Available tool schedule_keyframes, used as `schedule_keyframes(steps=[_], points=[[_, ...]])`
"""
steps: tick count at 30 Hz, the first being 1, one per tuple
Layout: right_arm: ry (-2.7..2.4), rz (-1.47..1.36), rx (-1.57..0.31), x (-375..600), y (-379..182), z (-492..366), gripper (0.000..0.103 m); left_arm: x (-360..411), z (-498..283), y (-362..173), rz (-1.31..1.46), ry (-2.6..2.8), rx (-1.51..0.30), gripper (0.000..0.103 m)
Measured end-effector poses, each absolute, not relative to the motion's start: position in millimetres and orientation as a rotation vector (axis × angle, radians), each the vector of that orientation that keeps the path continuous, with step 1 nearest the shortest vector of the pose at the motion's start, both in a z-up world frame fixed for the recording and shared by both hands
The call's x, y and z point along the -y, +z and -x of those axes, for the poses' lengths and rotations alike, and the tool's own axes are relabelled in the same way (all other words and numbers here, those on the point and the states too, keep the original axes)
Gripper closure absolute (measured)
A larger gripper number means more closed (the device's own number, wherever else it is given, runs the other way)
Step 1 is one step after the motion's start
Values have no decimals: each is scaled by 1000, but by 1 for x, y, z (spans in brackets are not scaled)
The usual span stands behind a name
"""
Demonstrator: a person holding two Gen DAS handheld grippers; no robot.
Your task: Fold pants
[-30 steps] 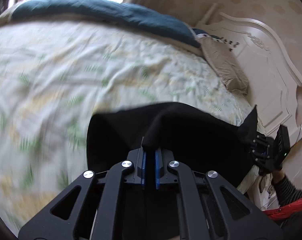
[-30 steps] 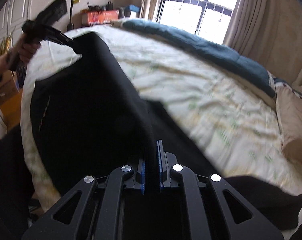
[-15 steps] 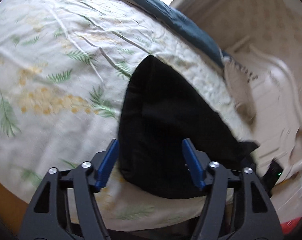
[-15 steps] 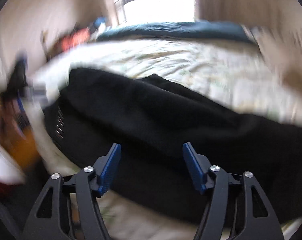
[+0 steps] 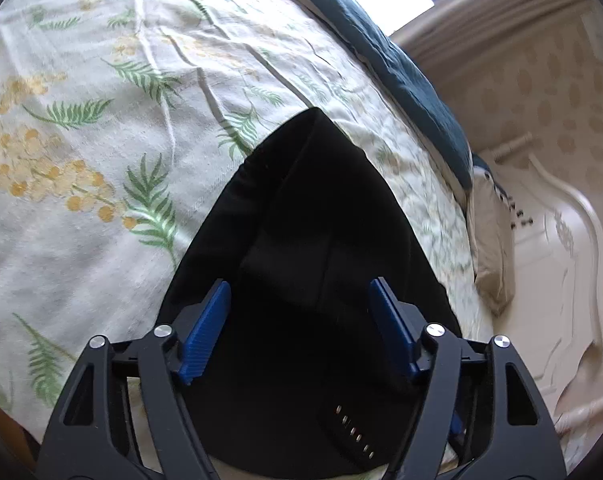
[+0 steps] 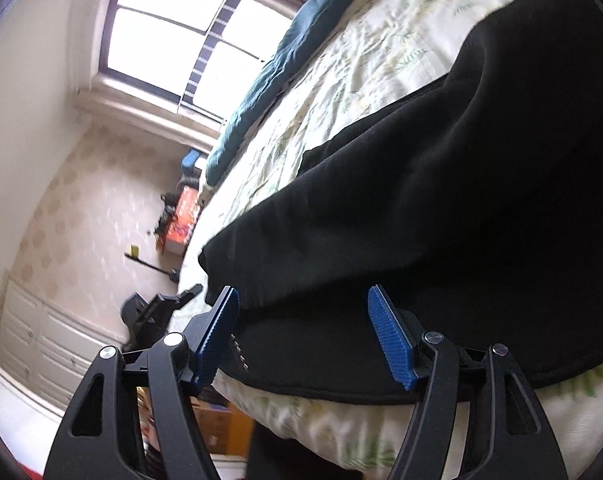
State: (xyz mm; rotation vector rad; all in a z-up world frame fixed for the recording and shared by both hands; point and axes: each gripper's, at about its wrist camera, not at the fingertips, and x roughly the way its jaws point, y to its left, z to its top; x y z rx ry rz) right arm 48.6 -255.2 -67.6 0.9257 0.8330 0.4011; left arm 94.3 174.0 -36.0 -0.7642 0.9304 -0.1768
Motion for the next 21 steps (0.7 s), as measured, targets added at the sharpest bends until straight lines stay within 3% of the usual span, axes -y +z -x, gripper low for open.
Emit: schedule_keyframes(steps=[5, 7, 8, 10, 11, 12, 15, 21], points=[[353, -966, -838, 246, -73, -59, 33, -171, -103, -40, 784, -138, -922, 32], [315, -968, -817, 245, -72, -61, 33, -171, -104, -39, 758, -131, -927, 45], [297, -961, -811, 243, -71, -62, 34, -169, -105, -39, 729, -120, -939, 60], [279, -931, -822, 237, -71, -68, 63, -170, -103, -41, 711, -116, -947, 73], [285, -933, -835, 235, -75, -71, 72, -172, -102, -41, 719, -125, -943, 81], [287, -940, -845, 235, -78, -73, 90, -175, -100, -40, 739, -143, -937, 86], [300, -977, -830, 236, -76, -67, 93, -184, -92, -34, 795, -187, -918, 93], [359, -886, -788, 225, -42, -37, 94, -192, -61, -15, 815, -217, -887, 95]])
